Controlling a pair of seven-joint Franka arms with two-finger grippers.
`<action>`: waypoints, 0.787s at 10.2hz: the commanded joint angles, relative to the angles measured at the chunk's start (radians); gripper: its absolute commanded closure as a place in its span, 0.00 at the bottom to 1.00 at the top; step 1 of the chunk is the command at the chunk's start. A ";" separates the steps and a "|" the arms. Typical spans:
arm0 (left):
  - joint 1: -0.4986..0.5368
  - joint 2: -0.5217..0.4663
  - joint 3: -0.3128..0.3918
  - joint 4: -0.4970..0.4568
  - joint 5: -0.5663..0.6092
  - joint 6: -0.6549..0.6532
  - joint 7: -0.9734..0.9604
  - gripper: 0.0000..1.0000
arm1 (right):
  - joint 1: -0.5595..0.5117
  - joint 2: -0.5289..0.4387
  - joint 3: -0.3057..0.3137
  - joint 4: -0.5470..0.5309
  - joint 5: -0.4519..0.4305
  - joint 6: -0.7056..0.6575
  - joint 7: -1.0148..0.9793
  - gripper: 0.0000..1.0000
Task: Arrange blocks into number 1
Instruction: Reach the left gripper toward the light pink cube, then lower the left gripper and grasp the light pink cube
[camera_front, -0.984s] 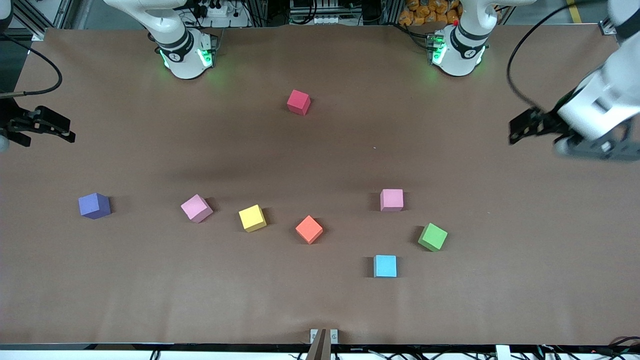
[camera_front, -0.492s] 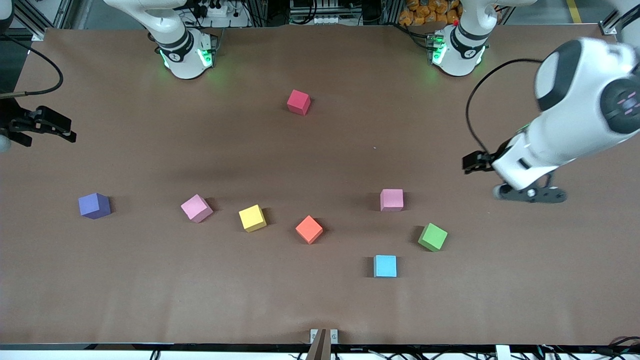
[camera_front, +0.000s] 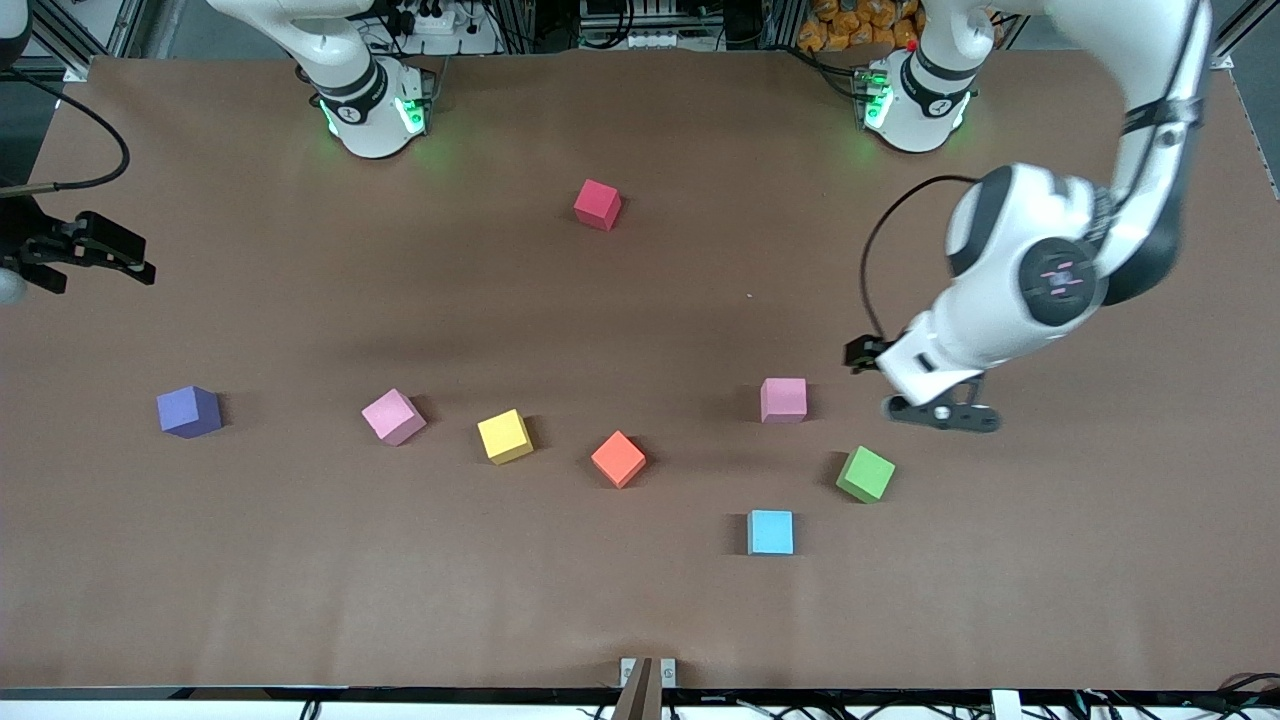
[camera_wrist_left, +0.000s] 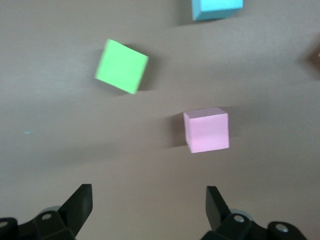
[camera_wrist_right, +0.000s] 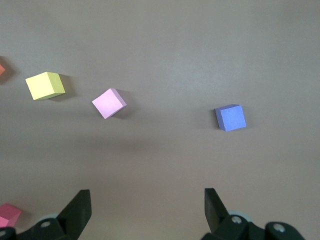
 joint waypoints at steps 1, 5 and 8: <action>-0.053 0.103 0.001 0.002 -0.002 0.131 -0.054 0.00 | 0.021 -0.007 -0.026 0.002 -0.010 -0.008 -0.010 0.00; -0.114 0.208 0.006 0.016 0.002 0.207 -0.132 0.00 | 0.026 -0.007 -0.036 0.002 -0.010 -0.006 -0.010 0.00; -0.137 0.246 0.004 0.016 0.060 0.218 -0.273 0.00 | 0.026 -0.007 -0.036 0.000 -0.010 -0.006 -0.010 0.00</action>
